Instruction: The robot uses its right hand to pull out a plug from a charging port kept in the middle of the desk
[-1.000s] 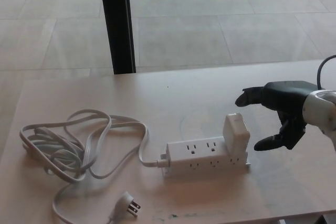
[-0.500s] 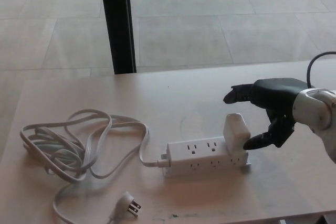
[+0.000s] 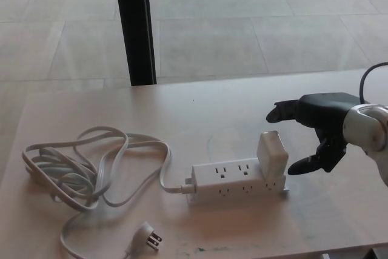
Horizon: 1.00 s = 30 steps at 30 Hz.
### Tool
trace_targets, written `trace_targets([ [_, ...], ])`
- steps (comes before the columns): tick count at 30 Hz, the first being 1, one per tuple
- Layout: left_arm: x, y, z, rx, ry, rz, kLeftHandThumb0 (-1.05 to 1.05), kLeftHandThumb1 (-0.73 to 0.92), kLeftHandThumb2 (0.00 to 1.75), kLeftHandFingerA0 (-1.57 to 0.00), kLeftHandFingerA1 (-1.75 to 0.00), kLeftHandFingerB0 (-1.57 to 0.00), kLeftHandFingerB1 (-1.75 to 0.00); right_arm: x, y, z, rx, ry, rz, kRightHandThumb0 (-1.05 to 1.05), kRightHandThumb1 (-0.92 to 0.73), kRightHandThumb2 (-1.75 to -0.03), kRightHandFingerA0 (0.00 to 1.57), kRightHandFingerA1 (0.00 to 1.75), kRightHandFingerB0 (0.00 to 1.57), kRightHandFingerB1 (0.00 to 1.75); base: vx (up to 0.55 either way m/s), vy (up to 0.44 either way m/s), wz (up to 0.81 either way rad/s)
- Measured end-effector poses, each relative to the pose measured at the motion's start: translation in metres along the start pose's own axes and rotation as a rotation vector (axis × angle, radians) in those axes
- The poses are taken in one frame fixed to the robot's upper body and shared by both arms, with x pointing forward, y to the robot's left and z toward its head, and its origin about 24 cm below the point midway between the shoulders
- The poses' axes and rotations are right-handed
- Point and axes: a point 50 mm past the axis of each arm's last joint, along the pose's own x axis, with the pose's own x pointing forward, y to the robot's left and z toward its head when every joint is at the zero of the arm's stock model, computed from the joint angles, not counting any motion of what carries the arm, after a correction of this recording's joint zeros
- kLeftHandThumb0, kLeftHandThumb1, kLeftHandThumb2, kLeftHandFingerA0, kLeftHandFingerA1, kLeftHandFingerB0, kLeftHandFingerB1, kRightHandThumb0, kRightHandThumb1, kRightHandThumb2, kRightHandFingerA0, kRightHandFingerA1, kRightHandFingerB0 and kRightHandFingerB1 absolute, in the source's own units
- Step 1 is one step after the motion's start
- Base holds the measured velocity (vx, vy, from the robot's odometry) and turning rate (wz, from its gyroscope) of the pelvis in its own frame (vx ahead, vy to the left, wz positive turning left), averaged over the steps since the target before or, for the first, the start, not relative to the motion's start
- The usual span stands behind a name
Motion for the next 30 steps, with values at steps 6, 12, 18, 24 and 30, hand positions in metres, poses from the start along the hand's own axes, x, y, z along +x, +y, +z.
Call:
trace_targets([
  [6,0.000,0.000,-0.001,0.001,0.004,-0.002,-0.91,0.91,0.86,-0.62,-0.55,-0.24,-0.40,0.001,0.003,0.001,0.002,-0.003,0.006,-0.86,-0.56,-0.58,0.75,1.60,0.21,0.34,0.00,0.000,0.00],
  [12,0.000,-0.001,0.001,0.004,-0.006,-0.004,-0.90,0.92,0.84,-0.63,-0.55,-0.25,-0.38,0.003,0.002,0.015,0.014,-0.049,-0.003,-0.82,-0.55,-0.57,0.77,1.60,0.24,0.33,0.00,0.000,0.00],
  [18,0.000,0.000,-0.001,-0.006,0.004,0.000,-0.90,0.92,0.85,-0.63,-0.55,-0.25,-0.39,0.003,0.002,0.018,0.017,-0.060,-0.006,-0.85,-0.55,-0.58,0.76,1.63,0.25,0.37,0.00,0.000,0.00],
  [24,0.000,0.000,-0.004,-0.009,0.015,0.003,-0.91,0.92,0.83,-0.63,-0.55,-0.25,-0.38,0.003,0.006,0.012,0.002,-0.033,0.008,-0.80,-0.53,-0.57,0.76,1.63,0.30,0.39,0.00,0.000,0.00],
  [30,0.000,0.000,-0.005,-0.011,0.019,0.003,-0.93,0.92,0.85,-0.63,-0.55,-0.24,-0.38,0.003,0.015,0.003,0.009,-0.001,0.027,-0.69,-0.49,-0.61,0.77,1.70,0.38,0.42,0.00,0.000,0.00],
])
